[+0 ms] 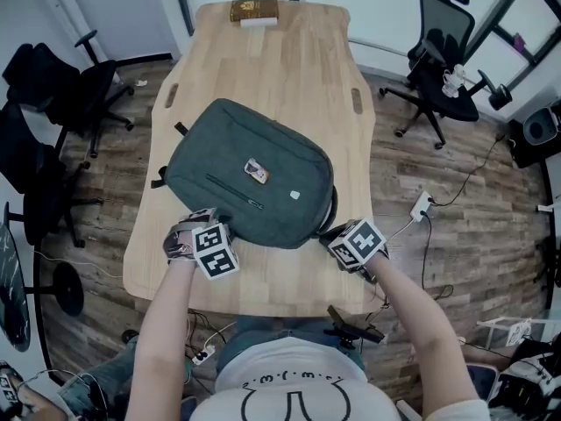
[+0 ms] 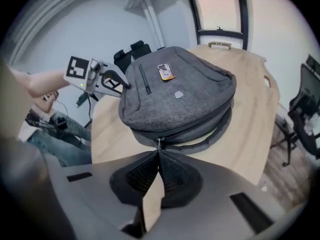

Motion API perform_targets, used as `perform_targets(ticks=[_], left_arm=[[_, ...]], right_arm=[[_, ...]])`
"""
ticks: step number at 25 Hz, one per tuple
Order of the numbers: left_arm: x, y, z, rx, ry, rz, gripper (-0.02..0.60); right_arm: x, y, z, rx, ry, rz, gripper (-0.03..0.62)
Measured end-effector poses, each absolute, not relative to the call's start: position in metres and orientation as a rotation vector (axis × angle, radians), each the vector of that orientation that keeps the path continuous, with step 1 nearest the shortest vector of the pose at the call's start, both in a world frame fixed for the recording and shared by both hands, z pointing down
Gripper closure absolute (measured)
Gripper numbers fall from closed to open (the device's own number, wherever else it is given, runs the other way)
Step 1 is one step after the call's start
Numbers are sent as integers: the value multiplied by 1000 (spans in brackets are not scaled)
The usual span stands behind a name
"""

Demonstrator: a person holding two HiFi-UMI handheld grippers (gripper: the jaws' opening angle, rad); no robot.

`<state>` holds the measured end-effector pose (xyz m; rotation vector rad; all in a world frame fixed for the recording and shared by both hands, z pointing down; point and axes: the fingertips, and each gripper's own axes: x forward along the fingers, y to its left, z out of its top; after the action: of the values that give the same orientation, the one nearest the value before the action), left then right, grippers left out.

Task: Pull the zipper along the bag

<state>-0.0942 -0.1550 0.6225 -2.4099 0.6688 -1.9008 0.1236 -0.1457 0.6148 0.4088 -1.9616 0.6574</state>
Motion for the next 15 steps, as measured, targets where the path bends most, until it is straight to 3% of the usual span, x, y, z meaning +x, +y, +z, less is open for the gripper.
perform_targets(ticks=[7,15], left_arm=[[-154,-147,610,-2239,786,-2059,439],[-102,-98,585,-2638,712,-1854,405]], right_arm=[[51,-100,622,245,-2032,838,540],[-22,-80,617,166,-2086,850,540]])
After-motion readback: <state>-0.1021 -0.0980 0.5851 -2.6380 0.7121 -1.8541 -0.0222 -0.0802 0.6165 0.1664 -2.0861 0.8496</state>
